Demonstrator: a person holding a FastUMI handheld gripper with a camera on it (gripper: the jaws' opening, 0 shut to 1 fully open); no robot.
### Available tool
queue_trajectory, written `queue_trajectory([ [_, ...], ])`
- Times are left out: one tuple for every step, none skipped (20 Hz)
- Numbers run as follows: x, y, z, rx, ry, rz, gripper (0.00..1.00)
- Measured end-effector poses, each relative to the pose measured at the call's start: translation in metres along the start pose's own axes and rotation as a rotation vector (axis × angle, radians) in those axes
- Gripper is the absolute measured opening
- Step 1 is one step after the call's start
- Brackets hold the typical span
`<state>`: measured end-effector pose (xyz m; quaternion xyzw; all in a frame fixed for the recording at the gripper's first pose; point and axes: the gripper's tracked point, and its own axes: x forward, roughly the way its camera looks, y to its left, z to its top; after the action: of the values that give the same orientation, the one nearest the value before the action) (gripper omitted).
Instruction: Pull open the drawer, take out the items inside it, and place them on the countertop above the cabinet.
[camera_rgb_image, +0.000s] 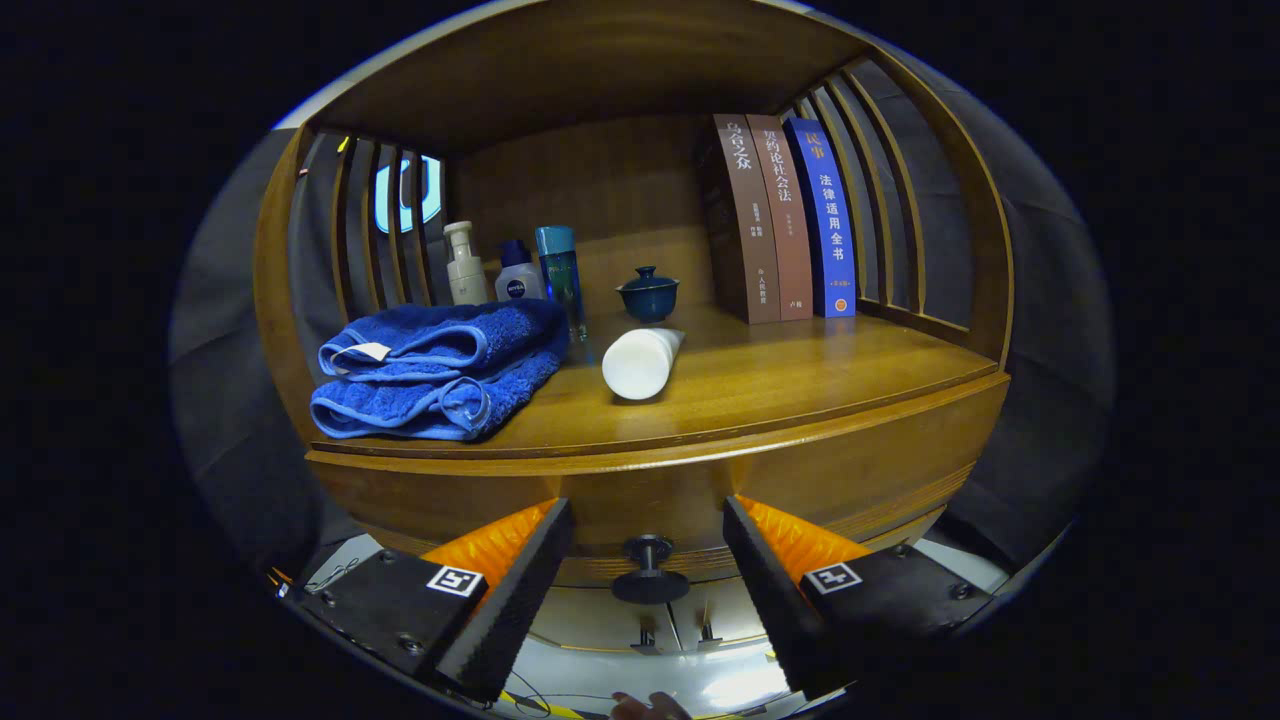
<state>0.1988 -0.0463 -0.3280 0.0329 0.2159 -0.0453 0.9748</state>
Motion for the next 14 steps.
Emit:
queue_trajectory([
  [0.000, 0.001, -0.001, -0.002, -0.002, -0.001, 1.00],
  [0.000, 0.000, -0.001, -0.005, -0.005, -0.002, 1.00],
  [0.000, 0.001, -0.001, -0.005, -0.005, -0.003, 1.00],
  [-0.001, 0.001, -0.001, -0.002, -0.004, -0.002, 1.00],
  [0.000, 0.001, 0.000, -0.002, -0.005, -0.002, 1.00],
  [-0.001, 0.001, 0.000, -0.003, -0.001, -0.002, 1.00],
  [-0.001, 0.000, 0.000, -0.004, 0.000, -0.004, 1.00],
  [-0.003, 0.000, 0.003, -0.004, -0.006, -0.004, 1.00],
  [-0.005, 0.000, 0.008, -0.005, -0.017, -0.004, 1.00],
  [-0.007, 0.000, 0.013, -0.009, -0.031, -0.005, 1.00],
  [-0.009, -0.002, 0.015, -0.015, -0.040, -0.006, 1.00],
  [-0.014, -0.002, 0.019, -0.019, -0.044, -0.005, 1.00],
  [-0.019, -0.001, 0.024, -0.018, -0.050, -0.003, 1.00],
  [-0.026, 0.000, 0.033, -0.016, -0.064, 0.001, 1.00],
])
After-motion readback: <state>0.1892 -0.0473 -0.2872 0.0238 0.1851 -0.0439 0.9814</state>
